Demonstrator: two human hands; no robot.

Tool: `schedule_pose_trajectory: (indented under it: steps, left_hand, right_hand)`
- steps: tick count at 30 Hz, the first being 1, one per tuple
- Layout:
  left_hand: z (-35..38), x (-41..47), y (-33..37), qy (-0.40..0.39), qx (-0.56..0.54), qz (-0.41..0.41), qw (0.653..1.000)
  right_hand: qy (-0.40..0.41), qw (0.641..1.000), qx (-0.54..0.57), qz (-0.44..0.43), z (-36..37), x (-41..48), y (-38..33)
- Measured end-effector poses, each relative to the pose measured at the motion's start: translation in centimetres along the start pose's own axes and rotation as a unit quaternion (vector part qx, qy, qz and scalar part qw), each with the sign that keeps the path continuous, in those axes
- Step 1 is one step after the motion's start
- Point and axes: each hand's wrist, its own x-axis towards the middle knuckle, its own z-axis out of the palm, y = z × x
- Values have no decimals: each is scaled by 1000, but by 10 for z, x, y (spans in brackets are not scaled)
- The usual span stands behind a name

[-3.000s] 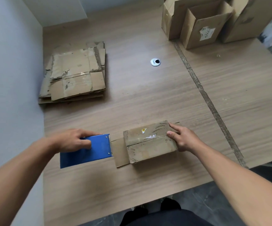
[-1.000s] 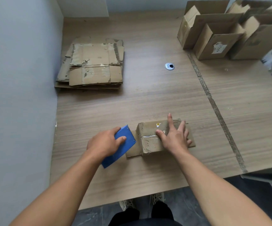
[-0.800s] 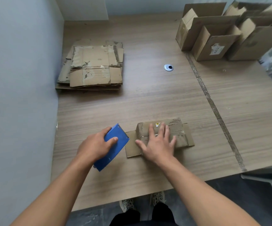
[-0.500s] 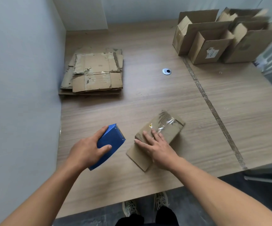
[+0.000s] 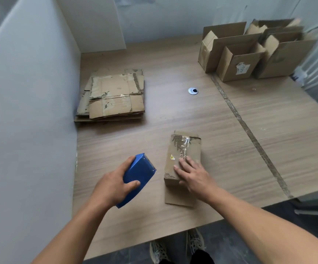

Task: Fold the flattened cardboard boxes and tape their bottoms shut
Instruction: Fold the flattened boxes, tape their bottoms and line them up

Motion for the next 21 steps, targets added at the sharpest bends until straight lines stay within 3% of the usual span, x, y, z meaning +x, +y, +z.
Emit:
schedule_pose_trajectory:
  steps: [4,9,12,14,16,21]
  left_hand:
    - [-6,-1,7,5,5,43,999]
    - [-6,-3,15,61,33,139,988]
    - [-2,-1,15,121,64,260,956]
    - [0,0,16,144,73,328,931]
    - [2,1,17,159,77,375,910]
    - [3,0,24,156,87,432,884]
  right_hand:
    - [46,996,-10,-72,5,-3,20]
    - [37,997,14,-71,1,-13,35]
    - [85,981,176,14,-21,-11,21]
    - [149,935,316,68,-48,-10,9]
    - [178,896,402,57,-72,-14,0]
    - [94,901,423,-10,-98,-16,-9]
